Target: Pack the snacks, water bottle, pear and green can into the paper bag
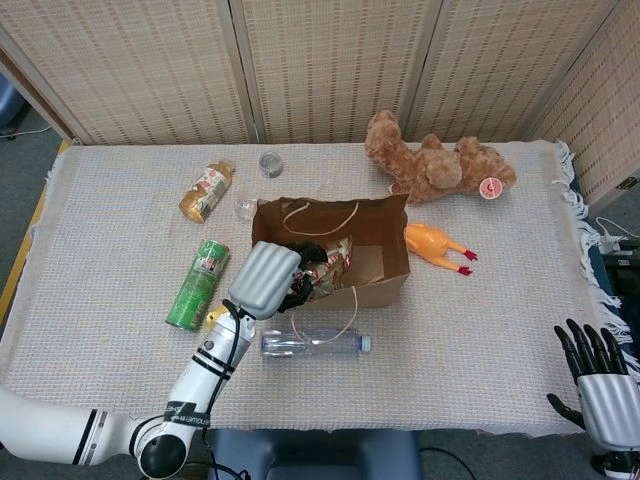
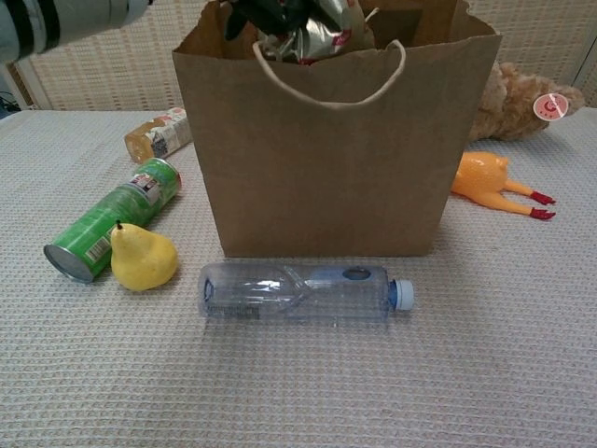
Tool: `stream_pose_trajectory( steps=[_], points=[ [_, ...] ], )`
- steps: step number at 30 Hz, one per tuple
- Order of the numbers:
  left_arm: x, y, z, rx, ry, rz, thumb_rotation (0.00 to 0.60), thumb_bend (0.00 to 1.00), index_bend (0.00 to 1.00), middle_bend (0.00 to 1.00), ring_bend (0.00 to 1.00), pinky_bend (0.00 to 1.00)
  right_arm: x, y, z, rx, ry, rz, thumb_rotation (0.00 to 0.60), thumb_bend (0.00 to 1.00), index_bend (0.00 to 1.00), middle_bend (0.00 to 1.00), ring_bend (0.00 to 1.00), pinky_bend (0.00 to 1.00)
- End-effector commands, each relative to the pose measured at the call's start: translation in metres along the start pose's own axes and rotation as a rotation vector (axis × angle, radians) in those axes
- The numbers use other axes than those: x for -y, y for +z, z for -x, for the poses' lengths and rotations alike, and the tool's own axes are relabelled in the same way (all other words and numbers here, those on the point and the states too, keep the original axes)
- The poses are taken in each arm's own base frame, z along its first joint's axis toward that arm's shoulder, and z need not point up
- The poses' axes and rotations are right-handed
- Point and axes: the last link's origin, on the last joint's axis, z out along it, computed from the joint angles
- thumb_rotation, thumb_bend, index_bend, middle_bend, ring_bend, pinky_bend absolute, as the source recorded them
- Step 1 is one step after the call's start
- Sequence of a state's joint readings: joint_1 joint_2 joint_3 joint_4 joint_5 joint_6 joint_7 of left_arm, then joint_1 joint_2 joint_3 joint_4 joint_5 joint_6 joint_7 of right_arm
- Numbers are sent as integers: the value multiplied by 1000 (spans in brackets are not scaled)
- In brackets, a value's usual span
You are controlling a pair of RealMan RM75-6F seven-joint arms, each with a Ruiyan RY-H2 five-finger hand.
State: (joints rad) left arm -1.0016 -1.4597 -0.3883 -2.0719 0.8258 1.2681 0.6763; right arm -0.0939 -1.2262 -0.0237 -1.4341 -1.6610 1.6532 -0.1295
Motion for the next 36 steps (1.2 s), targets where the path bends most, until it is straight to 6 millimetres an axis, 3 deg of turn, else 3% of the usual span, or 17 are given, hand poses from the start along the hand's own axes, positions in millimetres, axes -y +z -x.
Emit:
stream_pose_trajectory(
  steps=[1, 5, 23, 29, 36],
  points=[
    [-4, 0, 4, 16, 20, 39, 600, 422, 78, 17, 10, 211, 0, 0, 0, 0, -1, 0, 600, 0, 10, 0, 0, 0],
    [-4, 0, -2, -14, -9, 45, 600, 415, 36, 0, 0, 161, 0, 0, 0, -1, -1, 1, 600, 0, 11, 0, 0, 0],
    [19, -27, -36, -101, -36, 15, 600, 414, 32, 0, 0, 144, 1, -1, 0, -6, -10, -2, 600, 0, 11, 0, 0, 0],
    [48, -49, -63, -177, 3, -56, 600, 414, 33, 0, 0, 138, 0, -1, 0, -8, -14, 1, 600, 0, 11, 0, 0, 0],
    [110, -95, -89, -209, -32, -233, 600, 416, 66, 0, 0, 138, 1, -2, 0, -8, -18, -1, 600, 0, 11, 0, 0, 0]
  ],
)
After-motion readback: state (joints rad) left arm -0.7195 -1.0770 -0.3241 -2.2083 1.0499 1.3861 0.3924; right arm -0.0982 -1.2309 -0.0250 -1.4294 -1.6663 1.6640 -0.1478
